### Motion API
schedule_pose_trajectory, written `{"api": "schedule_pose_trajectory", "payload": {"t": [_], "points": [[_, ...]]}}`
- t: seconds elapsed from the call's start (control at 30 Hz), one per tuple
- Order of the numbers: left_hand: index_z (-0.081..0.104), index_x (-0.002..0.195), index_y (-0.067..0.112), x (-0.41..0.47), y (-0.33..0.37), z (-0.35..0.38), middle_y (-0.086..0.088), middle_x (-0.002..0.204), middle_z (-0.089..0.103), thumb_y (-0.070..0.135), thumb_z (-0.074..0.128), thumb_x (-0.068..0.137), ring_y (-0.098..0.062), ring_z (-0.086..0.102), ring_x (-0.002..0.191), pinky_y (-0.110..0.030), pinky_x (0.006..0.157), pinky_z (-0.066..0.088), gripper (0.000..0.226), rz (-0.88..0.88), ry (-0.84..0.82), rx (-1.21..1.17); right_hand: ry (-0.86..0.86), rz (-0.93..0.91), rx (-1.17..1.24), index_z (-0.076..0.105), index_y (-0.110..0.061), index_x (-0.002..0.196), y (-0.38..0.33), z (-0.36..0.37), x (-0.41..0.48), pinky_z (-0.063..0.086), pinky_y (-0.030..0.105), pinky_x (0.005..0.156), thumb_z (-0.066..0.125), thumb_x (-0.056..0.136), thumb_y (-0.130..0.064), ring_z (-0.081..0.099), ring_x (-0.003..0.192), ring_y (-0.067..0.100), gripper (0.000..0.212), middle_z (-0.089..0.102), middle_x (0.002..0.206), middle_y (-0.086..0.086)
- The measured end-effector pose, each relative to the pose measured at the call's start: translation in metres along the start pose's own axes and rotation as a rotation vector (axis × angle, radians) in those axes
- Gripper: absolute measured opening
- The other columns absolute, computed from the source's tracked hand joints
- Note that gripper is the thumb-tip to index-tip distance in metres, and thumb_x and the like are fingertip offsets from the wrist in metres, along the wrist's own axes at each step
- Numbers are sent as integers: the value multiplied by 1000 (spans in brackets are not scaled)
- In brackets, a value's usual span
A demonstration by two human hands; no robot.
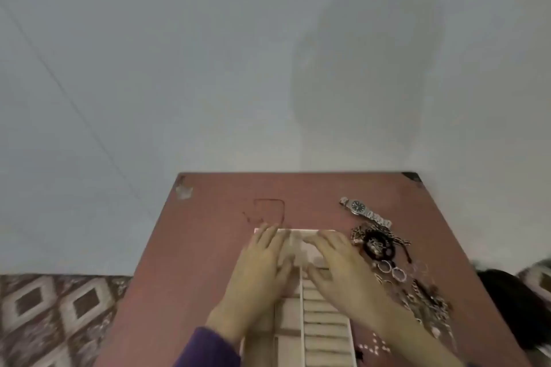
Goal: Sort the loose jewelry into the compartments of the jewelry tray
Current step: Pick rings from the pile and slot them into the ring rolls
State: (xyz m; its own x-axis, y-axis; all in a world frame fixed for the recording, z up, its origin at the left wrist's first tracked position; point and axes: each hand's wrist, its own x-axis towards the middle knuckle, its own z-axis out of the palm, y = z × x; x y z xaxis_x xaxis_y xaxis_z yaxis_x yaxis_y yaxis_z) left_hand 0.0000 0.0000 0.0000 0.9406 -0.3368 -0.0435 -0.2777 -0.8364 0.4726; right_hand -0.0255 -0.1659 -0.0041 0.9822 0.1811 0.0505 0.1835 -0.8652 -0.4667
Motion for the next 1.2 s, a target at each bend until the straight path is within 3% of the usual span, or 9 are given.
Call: {"api": "schedule_pose_trajectory", "payload": {"t": [0.1,0.27,0.4,0.67,0.73,0.87,0.97,1.07,1.2], "points": [[15,146,25,-22,-15,41,4,151,28,47,10,95,-17,18,142,-35,115,22,55,33,1,155,82,11,-111,49,-24,123,9,48,-26,41,33,103,32,91,-48,47,125,24,44,57,129,8],[30,141,20,-28,-29,67,-3,147,38,41,9,97,-20,29,138,-40,105,22,53,81,77,277,270,-57,-173,48,-16,131,21,77,-35,28,39,105,21,98,-48,30,136,25,54,43,143,14],[37,138,18,-26,-32,75,-5,144,42,41,8,97,-25,38,133,-42,103,24,55,131,169,337,328,-104,-241,49,-11,131,21,84,-33,19,43,111,20,98,-46,34,135,32,56,44,141,19],[45,134,13,-27,-32,78,-9,140,48,39,11,96,-28,41,131,-44,104,25,58,152,204,434,326,-70,-363,54,-9,130,19,85,-32,23,41,106,14,97,-43,43,129,37,62,48,136,24],[42,137,12,-28,-31,74,-10,143,43,43,1,94,-29,36,134,-47,110,31,68,156,160,482,316,-71,-349,55,-9,129,20,86,-30,23,41,103,11,97,-45,47,126,38,65,51,133,26],[10,147,17,-29,-31,70,-7,156,10,55,-38,68,-26,8,144,-45,115,11,100,265,117,616,310,-114,-425,54,-6,129,19,83,-28,25,43,109,6,97,-45,49,124,40,70,50,131,31],[15,146,18,-23,-34,72,-4,154,18,49,-21,66,-22,18,140,-43,113,20,93,282,156,597,166,-115,-365,29,-17,145,16,73,-31,8,31,115,17,98,-45,22,140,26,56,28,150,19],[21,145,19,-18,-34,74,-2,150,28,56,-8,71,-20,23,139,-43,112,22,87,225,177,427,138,-104,-286,34,-17,142,14,67,-32,11,28,109,26,98,-42,27,135,26,51,36,143,16],[25,144,20,-21,-31,75,-1,149,31,40,22,98,-18,23,138,-37,113,19,51,195,180,373,121,-74,-229,39,-18,140,9,66,-38,15,25,105,32,97,-43,29,135,26,50,38,144,17]]}}
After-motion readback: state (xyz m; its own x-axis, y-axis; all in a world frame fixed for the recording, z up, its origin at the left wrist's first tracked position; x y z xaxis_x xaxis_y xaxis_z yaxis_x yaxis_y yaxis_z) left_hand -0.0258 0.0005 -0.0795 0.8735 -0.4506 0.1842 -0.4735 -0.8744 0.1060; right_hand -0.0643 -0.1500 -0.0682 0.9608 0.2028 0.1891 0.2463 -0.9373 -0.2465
